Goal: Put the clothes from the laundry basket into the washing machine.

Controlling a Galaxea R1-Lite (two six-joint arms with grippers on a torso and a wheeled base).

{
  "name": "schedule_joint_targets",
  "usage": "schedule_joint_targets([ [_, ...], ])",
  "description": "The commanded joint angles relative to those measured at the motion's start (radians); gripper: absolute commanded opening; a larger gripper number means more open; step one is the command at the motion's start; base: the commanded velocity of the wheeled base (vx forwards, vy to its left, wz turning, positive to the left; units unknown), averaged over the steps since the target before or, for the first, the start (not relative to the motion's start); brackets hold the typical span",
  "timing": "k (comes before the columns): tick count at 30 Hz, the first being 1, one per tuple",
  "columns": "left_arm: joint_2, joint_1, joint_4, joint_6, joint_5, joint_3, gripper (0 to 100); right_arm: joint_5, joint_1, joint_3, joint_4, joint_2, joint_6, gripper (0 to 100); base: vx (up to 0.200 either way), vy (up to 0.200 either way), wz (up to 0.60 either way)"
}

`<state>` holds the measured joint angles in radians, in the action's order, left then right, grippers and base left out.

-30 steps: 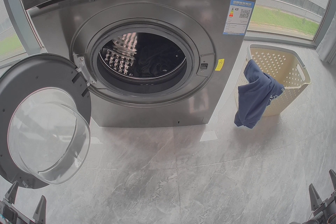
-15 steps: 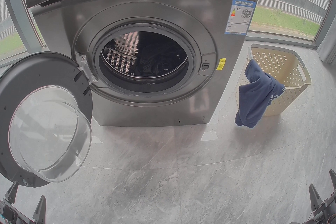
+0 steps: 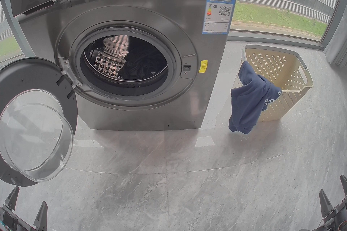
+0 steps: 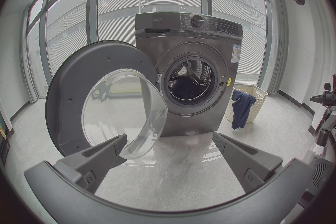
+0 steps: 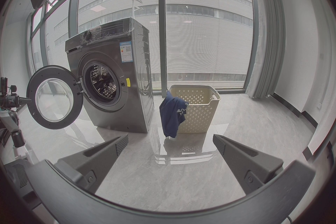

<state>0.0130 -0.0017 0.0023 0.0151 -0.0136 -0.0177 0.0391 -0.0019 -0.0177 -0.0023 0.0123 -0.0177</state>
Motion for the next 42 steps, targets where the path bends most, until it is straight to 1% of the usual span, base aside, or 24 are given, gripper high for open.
schedule_joint_targets([
  [1, -0.013, 0.000, 0.001, 0.000, 0.000, 0.016, 100, 0.001, 0.000, 0.018, -0.001, -0.003, -0.001, 100, 0.000, -0.200, 0.00],
  [10, -0.011, -0.001, 0.001, -0.003, 0.000, 0.016, 100, 0.001, 0.000, 0.018, -0.001, -0.002, -0.001, 100, 0.000, 0.000, 0.00],
  [14, -0.011, -0.001, 0.001, -0.003, 0.000, 0.016, 100, 0.001, 0.000, 0.018, -0.001, -0.002, -0.001, 100, 0.000, -0.200, 0.00],
  [18, -0.011, -0.001, 0.001, -0.012, 0.001, 0.016, 100, 0.001, 0.000, 0.018, -0.001, -0.002, -0.001, 100, 0.000, -0.200, 0.00],
  [23, -0.011, -0.001, 0.001, -0.014, 0.003, 0.016, 100, 0.001, 0.000, 0.018, -0.001, -0.002, -0.002, 100, 0.000, -0.200, 0.00],
  [27, -0.011, -0.001, 0.001, -0.024, 0.003, 0.016, 100, 0.001, 0.000, 0.018, -0.001, -0.002, -0.001, 100, 0.000, -0.200, 0.00],
  [30, -0.011, -0.001, 0.001, -0.021, 0.003, 0.016, 100, 0.001, 0.000, 0.018, -0.001, -0.002, -0.001, 100, 0.000, -0.200, 0.00],
  [34, -0.011, -0.001, 0.001, -0.024, 0.003, 0.016, 100, 0.001, 0.000, 0.018, -0.001, -0.003, -0.001, 100, 0.000, -0.200, 0.00],
  [40, -0.011, -0.001, 0.001, -0.021, 0.003, 0.016, 100, 0.001, 0.000, 0.018, -0.001, -0.002, -0.002, 100, 0.000, 0.000, 0.00],
  [42, -0.011, -0.001, 0.001, -0.024, 0.003, 0.016, 100, 0.001, 0.000, 0.018, -0.002, -0.002, -0.001, 100, 0.000, -0.200, 0.00],
])
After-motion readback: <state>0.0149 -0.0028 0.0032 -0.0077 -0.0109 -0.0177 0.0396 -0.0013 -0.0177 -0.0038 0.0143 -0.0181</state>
